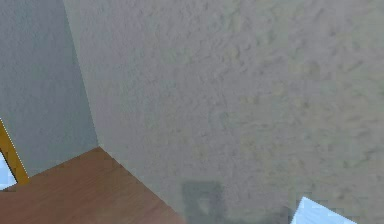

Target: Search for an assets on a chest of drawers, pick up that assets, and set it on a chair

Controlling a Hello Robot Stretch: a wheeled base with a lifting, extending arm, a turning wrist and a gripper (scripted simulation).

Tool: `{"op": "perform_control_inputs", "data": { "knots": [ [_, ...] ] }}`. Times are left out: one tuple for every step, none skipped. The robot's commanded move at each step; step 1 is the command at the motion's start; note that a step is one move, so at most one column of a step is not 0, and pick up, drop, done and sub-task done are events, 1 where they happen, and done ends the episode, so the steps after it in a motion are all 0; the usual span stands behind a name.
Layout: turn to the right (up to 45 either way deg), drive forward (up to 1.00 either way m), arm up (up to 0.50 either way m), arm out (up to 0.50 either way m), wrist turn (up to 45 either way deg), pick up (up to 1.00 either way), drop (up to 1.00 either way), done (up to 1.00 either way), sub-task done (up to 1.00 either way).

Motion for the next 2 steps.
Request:
{"op": "perform_control_inputs", "data": {
  "knots": [
    [0.0, 0.00, 0.00, 0.00, 21.0, 0.00, 0.00, 0.00, 0.00],
    [0.0, 0.00, -0.28, 0.00, 0.0, 0.00, 0.00, 0.00, 0.00]
  ]
}}
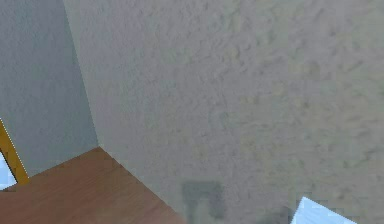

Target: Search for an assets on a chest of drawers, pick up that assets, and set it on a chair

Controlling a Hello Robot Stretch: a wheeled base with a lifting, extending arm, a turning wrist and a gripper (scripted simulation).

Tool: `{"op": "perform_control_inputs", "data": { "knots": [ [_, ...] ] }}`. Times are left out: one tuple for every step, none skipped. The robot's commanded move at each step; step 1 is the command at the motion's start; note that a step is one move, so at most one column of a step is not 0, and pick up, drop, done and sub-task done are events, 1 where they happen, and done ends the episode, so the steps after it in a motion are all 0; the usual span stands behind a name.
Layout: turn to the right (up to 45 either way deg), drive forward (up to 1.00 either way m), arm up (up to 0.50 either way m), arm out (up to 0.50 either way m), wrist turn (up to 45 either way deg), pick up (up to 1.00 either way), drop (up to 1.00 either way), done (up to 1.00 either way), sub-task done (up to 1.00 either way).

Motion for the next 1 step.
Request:
{"op": "perform_control_inputs", "data": {
  "knots": [
    [0.0, 0.00, 0.00, 0.00, 0.0, 1.00, 0.00, 0.00, 0.00]
  ]
}}
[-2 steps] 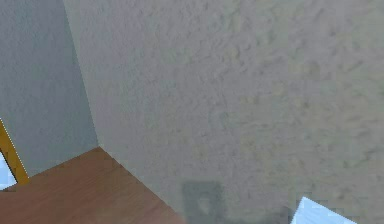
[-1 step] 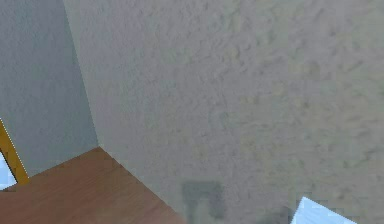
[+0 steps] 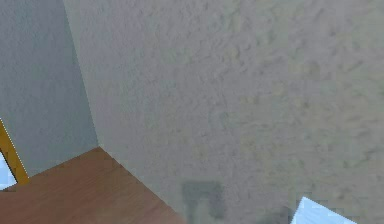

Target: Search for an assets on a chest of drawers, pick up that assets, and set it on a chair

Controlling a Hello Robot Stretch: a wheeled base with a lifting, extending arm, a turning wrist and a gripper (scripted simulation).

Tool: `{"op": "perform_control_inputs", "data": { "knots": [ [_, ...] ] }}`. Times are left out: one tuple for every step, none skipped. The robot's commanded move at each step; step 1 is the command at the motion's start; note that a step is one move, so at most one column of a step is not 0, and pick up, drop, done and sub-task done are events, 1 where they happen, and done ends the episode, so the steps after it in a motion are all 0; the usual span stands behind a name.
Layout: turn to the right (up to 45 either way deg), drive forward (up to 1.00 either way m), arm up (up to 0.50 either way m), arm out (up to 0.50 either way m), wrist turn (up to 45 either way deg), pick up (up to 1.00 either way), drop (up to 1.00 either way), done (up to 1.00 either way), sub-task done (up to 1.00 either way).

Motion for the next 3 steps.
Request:
{"op": "perform_control_inputs", "data": {
  "knots": [
    [0.0, 0.00, 0.10, 0.00, 0.0, 0.00, 0.00, 0.00, 0.00],
    [-45.0, 0.00, 0.00, 0.00, 0.0, 0.00, 0.00, 0.00, 0.00],
    [-45.0, 0.00, 0.00, 0.00, 0.0, 0.00, 0.00, 0.00, 0.00]
  ]
}}
